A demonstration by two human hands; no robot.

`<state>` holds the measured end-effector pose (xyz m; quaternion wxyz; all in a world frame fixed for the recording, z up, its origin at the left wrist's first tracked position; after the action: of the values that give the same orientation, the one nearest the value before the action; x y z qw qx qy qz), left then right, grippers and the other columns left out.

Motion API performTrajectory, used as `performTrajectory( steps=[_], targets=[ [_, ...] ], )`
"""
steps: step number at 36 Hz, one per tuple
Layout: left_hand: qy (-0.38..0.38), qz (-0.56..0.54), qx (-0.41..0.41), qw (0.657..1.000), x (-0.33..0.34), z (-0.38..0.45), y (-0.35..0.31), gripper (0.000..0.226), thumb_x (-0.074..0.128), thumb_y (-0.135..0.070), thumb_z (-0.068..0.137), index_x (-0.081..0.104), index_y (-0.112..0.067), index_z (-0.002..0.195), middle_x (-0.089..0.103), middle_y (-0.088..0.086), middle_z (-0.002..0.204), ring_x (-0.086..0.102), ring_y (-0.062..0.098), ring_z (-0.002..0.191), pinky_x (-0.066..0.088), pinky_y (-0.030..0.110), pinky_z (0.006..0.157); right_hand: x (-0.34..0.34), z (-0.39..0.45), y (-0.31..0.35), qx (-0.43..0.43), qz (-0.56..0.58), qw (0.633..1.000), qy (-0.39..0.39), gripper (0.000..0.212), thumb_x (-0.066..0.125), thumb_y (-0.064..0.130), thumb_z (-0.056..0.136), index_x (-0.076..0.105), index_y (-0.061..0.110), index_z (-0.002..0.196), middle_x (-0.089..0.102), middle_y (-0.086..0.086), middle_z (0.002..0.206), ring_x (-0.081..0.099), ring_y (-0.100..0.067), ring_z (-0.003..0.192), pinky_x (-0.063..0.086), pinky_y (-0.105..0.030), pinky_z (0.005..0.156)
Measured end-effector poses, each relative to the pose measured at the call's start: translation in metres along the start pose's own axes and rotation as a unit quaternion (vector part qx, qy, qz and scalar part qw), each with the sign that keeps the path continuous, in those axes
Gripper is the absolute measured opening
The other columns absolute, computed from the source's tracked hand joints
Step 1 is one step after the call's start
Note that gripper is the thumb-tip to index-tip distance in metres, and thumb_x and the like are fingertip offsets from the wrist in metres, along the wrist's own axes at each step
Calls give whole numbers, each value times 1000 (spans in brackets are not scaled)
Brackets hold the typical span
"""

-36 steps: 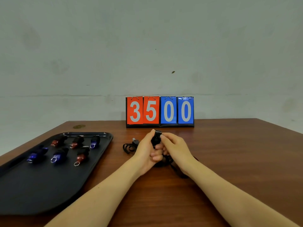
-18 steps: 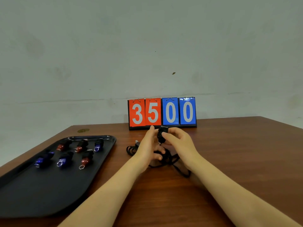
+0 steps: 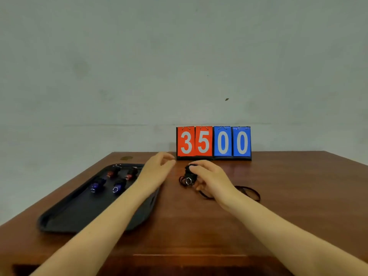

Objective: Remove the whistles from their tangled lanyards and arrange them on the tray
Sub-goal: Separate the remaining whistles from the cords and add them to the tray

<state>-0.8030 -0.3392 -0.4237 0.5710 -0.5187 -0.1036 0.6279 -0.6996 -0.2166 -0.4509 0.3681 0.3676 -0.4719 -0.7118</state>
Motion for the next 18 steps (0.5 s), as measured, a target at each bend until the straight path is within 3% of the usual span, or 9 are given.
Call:
performTrajectory(
  steps=[3,5,9,14,18],
  targets=[
    [33,178,49,982,-40,-15,22,17,56,-26,94,59,-27,112,53,-7,108,55,6,90,42,22,81,37,-4,7,-7,-36,998,51,27,59,27,94,60,16,118,67,-1,100,63,-7,68,52,-17,62],
    [38,222,31,974,-73,-26,52,16,57,-26,94,60,-28,110,53,-6,108,55,7,93,42,22,84,67,-7,10,-7,-47,996,77,30,60,26,93,58,16,122,65,0,103,62,-6,68,51,-14,60],
    [12,261,-41,964,-132,-44,117,15,55,-26,94,59,-34,107,57,-1,116,54,15,107,46,36,95,119,-1,6,20,-19,994,106,30,61,23,93,58,16,122,64,1,95,61,-9,66,52,-17,61],
    [-56,223,-94,969,-175,-67,164,28,50,-20,97,60,-22,124,53,7,127,48,24,120,39,38,102,182,12,-11,81,27,988,126,36,64,19,92,56,10,126,65,-7,102,60,-10,60,52,-19,58],
    [-91,141,-169,971,-189,-81,201,35,46,-20,99,53,-15,132,55,10,133,56,22,109,46,35,92,223,17,-17,105,20,983,148,43,65,18,91,51,6,130,65,-12,111,62,-12,65,53,-20,61]
  ],
)
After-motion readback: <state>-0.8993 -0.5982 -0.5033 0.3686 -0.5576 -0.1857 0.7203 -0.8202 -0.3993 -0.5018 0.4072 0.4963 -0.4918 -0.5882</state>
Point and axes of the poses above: each hand's wrist, its own z-axis towards the middle knuckle, its own x-axis out of the palm, y = z × x, the point moved 10 cm from there along z, towards the middle knuckle
